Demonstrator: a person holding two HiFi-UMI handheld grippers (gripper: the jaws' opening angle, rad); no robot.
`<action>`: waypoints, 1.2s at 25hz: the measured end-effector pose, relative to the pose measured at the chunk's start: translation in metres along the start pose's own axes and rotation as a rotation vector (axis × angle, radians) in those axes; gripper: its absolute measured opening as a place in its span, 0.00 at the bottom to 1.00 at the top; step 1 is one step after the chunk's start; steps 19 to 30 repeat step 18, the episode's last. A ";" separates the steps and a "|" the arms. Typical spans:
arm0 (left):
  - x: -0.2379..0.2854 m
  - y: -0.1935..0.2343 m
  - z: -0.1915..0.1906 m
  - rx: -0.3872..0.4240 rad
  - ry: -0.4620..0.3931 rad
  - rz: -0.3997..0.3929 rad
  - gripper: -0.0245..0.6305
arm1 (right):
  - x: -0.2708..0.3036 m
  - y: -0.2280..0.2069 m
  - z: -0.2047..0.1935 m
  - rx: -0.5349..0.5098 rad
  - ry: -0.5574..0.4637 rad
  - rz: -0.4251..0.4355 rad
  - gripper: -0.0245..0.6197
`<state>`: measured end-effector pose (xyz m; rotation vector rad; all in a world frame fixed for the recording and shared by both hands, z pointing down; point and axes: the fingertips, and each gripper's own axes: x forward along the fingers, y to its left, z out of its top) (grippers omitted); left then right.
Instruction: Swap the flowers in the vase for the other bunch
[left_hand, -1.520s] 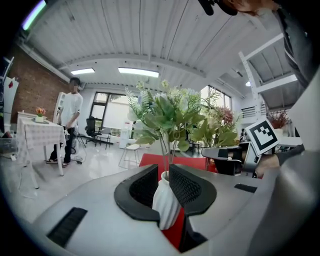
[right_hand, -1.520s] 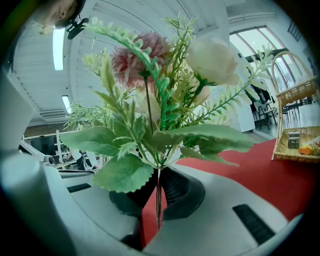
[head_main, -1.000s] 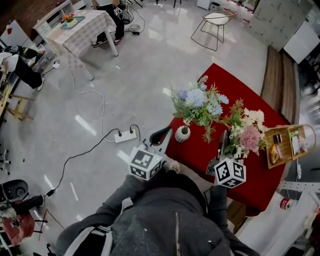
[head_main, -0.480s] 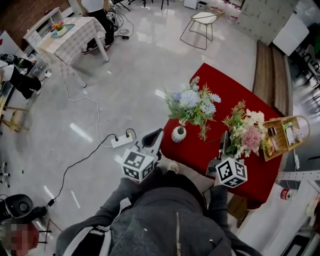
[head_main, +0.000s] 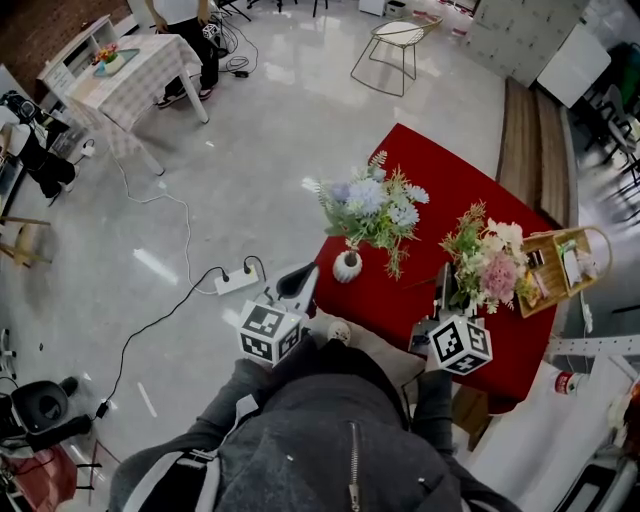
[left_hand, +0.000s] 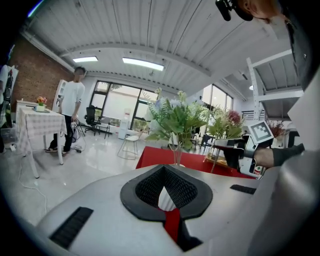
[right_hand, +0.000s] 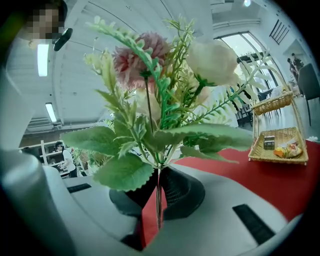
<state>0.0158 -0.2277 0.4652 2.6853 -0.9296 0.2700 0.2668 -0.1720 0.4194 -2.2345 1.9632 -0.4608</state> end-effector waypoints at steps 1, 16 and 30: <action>0.001 0.000 -0.003 -0.004 0.015 0.005 0.05 | 0.000 0.000 0.000 0.003 0.001 0.000 0.08; 0.013 -0.002 -0.015 0.000 0.098 -0.001 0.05 | -0.002 0.003 -0.014 0.006 0.034 0.010 0.08; 0.014 -0.001 -0.015 -0.001 0.100 -0.001 0.05 | -0.001 0.004 -0.012 0.011 0.029 0.012 0.08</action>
